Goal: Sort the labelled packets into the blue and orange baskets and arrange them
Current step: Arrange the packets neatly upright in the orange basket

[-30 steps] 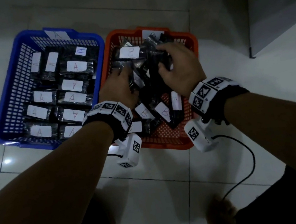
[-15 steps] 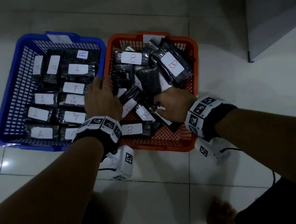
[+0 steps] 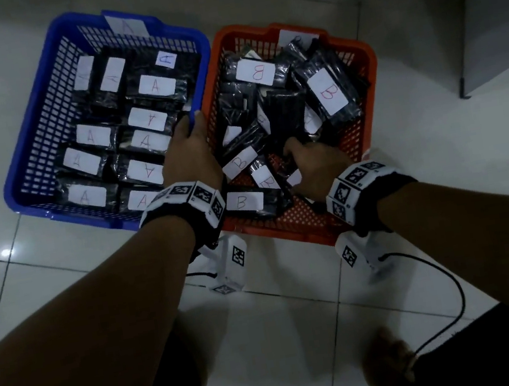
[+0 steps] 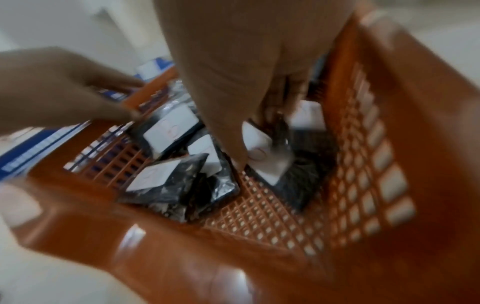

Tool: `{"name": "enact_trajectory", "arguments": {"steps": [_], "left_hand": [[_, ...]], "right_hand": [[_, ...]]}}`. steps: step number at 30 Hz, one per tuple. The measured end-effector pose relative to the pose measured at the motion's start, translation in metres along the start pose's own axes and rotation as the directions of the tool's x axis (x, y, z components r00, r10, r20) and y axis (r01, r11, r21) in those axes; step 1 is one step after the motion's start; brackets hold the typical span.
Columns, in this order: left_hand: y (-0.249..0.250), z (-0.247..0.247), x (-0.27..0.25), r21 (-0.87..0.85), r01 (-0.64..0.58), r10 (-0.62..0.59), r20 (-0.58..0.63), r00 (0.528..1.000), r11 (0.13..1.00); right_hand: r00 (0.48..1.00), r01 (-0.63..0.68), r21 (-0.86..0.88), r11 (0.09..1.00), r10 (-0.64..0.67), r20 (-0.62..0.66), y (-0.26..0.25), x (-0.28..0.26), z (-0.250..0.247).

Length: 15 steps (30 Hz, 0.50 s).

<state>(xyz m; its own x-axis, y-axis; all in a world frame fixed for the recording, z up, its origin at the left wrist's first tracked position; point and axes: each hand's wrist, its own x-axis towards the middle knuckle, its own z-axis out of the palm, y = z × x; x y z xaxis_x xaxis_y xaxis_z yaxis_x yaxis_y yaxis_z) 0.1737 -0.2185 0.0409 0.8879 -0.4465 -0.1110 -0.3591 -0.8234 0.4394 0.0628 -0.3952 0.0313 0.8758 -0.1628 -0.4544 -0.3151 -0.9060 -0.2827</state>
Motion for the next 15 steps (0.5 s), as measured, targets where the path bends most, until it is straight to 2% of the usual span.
{"name": "enact_trajectory", "arguments": {"steps": [2,3,5,6,7,8,10,11,12,14,15], "left_hand": [[0.002,-0.003,0.000,0.065,-0.013,0.014,-0.013,1.000,0.998],[0.005,-0.005,0.000,0.124,-0.059,0.065,-0.047,0.997,0.991],[0.016,-0.008,0.002,0.149,-0.235,0.250,-0.095,0.964,0.961],[0.024,-0.010,0.002,0.097,-0.341,0.346,-0.035,0.938,0.935],[0.030,-0.010,0.003,0.037,-0.417,0.412,0.101,0.906,0.908],[0.035,-0.006,0.005,0.003,-0.460,0.442,0.277,0.854,0.888],[0.041,0.006,0.005,0.013,-0.525,0.429,0.560,0.709,0.851],[0.044,0.012,0.005,0.056,-0.561,0.406,0.632,0.661,0.826],[0.045,0.020,0.004,0.095,-0.603,0.409,0.650,0.640,0.792],[0.045,0.027,0.007,0.128,-0.613,0.416,0.626,0.660,0.779],[0.048,0.026,0.010,0.153,-0.581,0.348,0.671,0.655,0.799]], "right_hand": [[1.000,-0.015,0.104,0.994,0.016,-0.007,0.001,-0.001,-0.002],[0.999,-0.024,0.138,0.990,0.027,-0.019,0.002,-0.001,-0.004],[0.998,-0.034,0.214,0.976,0.043,-0.038,0.004,-0.001,-0.009],[0.998,-0.031,0.248,0.968,0.045,-0.051,0.004,-0.002,-0.012],[0.997,-0.025,0.275,0.961,0.045,-0.069,0.005,-0.002,-0.014],[0.995,-0.015,0.304,0.953,0.044,-0.090,0.006,-0.003,-0.016],[0.992,0.015,0.359,0.933,0.031,-0.124,0.009,-0.006,-0.020],[0.991,0.036,0.372,0.928,0.016,-0.136,0.011,-0.009,-0.021],[0.988,0.060,0.374,0.926,-0.002,-0.154,0.013,-0.011,-0.022],[0.979,0.105,0.359,0.927,-0.034,-0.201,0.017,-0.014,-0.023],[0.974,0.116,0.351,0.929,-0.036,-0.225,0.020,-0.014,-0.023]]}}
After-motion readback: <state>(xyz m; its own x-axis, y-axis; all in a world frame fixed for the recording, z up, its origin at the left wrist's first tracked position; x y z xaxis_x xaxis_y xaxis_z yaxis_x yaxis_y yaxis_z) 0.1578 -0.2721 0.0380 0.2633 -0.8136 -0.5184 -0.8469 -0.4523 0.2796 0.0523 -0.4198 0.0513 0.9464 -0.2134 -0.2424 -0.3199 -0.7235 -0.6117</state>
